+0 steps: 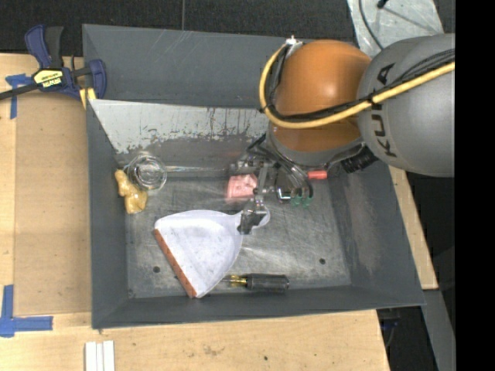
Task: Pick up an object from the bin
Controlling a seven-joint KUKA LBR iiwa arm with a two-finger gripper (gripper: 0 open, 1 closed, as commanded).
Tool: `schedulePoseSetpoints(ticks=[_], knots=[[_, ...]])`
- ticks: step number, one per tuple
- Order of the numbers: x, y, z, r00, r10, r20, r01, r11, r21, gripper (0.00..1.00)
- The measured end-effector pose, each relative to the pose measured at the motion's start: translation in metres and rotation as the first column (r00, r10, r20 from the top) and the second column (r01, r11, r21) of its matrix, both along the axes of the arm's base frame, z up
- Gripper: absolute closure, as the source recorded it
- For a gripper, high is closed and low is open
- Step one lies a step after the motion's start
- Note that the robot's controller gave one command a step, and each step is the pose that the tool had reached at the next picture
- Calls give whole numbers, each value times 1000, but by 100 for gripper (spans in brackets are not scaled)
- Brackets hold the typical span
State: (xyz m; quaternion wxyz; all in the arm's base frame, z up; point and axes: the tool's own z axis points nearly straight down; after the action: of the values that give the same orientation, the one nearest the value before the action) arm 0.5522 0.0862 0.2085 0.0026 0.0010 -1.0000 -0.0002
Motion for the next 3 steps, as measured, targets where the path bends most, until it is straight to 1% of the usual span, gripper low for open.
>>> schedulePoseSetpoints(ticks=[1,2,3], knots=[[2,0,4,1000,-2,8,2,1000,1,0],[-24,-1,-42,997,71,12,-71,997,0,0],[-22,-34,-71,997,71,5,-71,997,1,0]])
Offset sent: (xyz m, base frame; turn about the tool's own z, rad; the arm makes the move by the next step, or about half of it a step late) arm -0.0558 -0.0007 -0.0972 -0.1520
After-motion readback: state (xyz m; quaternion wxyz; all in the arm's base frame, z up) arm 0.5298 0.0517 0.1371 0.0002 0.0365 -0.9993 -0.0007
